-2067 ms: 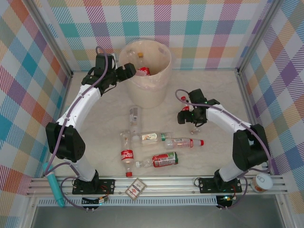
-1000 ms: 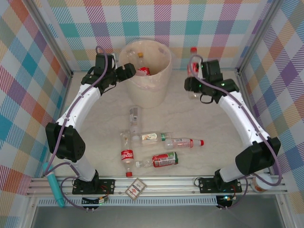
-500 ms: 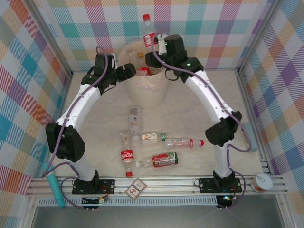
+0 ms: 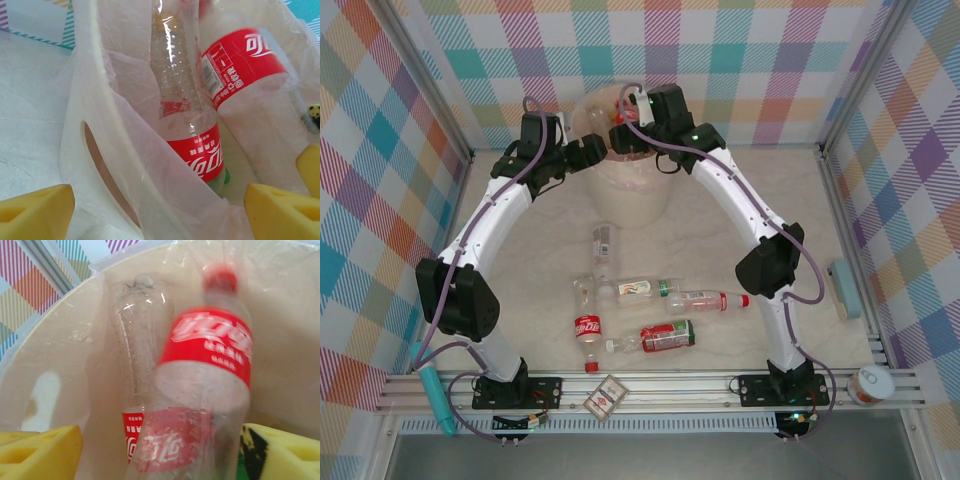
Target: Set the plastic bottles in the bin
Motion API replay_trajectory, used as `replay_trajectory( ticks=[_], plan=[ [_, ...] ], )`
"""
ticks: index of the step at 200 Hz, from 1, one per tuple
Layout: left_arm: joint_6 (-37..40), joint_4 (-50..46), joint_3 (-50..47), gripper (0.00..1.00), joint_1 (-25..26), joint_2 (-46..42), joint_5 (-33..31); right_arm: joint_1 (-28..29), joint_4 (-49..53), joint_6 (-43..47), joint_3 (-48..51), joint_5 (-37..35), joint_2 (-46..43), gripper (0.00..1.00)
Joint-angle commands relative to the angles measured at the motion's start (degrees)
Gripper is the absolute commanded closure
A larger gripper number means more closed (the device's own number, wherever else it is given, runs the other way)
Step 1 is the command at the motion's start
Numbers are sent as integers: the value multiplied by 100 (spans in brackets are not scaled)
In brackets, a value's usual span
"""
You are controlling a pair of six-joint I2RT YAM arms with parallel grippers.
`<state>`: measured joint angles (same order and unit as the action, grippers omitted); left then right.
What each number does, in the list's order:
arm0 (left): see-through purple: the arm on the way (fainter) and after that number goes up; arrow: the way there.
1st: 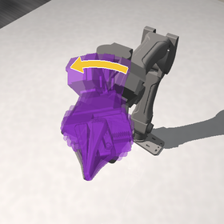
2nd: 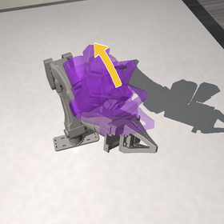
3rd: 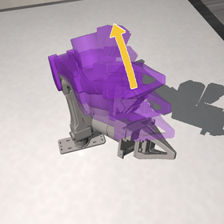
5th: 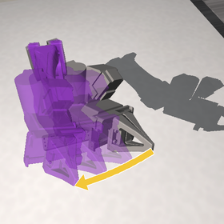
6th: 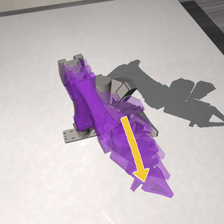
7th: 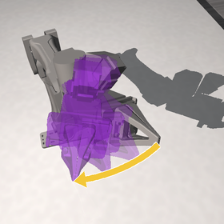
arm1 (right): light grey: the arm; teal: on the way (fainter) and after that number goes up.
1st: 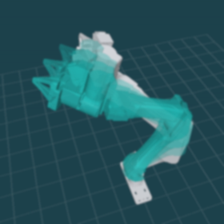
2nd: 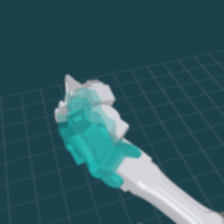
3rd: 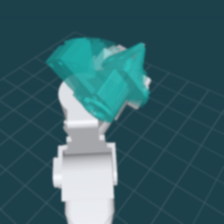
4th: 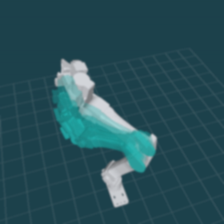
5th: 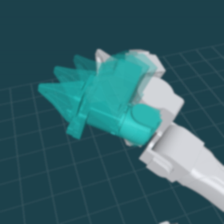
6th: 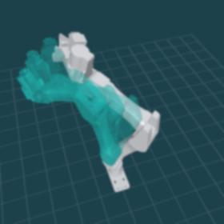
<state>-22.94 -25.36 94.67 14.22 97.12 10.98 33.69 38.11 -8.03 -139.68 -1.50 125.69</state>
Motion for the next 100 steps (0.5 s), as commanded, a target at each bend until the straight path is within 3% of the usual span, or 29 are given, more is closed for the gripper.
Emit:
replay_trajectory(
  ticks=[1, 58, 100],
  plan=[
    [88, -286, 11, 13, 1, 43, 39, 6, 296, 91, -433, -65, -70, 13],
    [114, -294, 16, 13, -5, 87, 44, 7, 1217, 97, -648, -400, -1101, 9],
    [171, -281, 24, 13, -24, 114, 70, -3, 2789, -732, 1274, -1446, -2562, 9]
  ],
)
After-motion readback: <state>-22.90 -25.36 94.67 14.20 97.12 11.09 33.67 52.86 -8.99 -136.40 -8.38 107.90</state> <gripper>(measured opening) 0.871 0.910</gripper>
